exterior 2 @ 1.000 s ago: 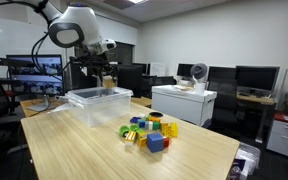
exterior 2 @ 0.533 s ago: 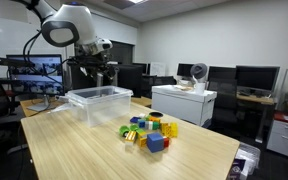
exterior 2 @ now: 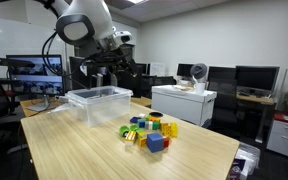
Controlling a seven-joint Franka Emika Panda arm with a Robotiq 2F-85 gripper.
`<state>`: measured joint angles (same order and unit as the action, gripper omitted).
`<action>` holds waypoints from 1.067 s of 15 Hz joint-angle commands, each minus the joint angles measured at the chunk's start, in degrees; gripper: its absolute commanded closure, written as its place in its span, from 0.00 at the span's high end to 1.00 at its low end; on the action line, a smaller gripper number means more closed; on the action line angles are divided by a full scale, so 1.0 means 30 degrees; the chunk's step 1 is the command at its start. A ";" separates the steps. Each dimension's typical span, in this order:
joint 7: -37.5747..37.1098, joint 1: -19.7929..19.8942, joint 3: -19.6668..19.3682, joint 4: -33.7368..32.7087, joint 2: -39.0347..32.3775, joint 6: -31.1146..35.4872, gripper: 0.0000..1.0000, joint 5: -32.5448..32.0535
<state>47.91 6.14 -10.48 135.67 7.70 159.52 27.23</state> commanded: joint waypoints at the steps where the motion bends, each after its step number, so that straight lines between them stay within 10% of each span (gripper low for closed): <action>1: -0.1682 0.1297 -0.0419 -0.0050 -0.2099 0.1731 1.00 -0.2095; 13: -0.5884 0.0678 -0.3175 0.0754 -0.7070 0.2701 1.00 -0.6867; 16: -0.7904 0.1629 -0.2179 0.1277 -0.7391 0.2638 1.00 -0.9786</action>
<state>29.14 9.94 -18.16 137.56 -14.10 166.16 4.11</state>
